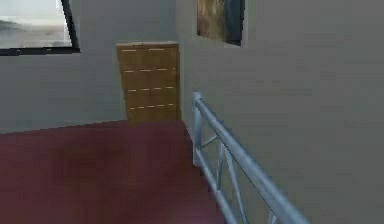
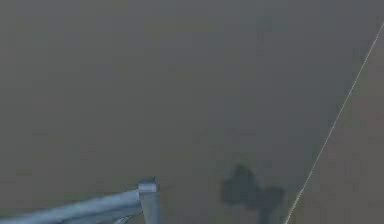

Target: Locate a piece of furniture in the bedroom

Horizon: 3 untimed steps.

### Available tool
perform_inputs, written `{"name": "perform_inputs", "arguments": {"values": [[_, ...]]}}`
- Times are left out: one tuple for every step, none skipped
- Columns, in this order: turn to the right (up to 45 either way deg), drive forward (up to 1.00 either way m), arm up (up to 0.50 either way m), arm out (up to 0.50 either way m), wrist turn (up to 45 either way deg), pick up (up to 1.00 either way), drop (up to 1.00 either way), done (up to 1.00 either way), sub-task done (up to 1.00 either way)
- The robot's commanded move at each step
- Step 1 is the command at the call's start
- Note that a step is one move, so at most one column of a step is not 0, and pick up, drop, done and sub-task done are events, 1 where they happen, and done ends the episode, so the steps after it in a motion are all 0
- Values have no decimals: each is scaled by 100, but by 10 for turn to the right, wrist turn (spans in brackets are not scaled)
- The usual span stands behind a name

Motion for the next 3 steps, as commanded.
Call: {"name": "perform_inputs", "arguments": {"values": [[-450, 0, 0, 0, 0, 0, 0, 0, 0], [-390, 0, 0, 0, 0, 0, 0, 0, 0], [0, 100, 0, 0, 0, 0, 0, 0, 0]]}}
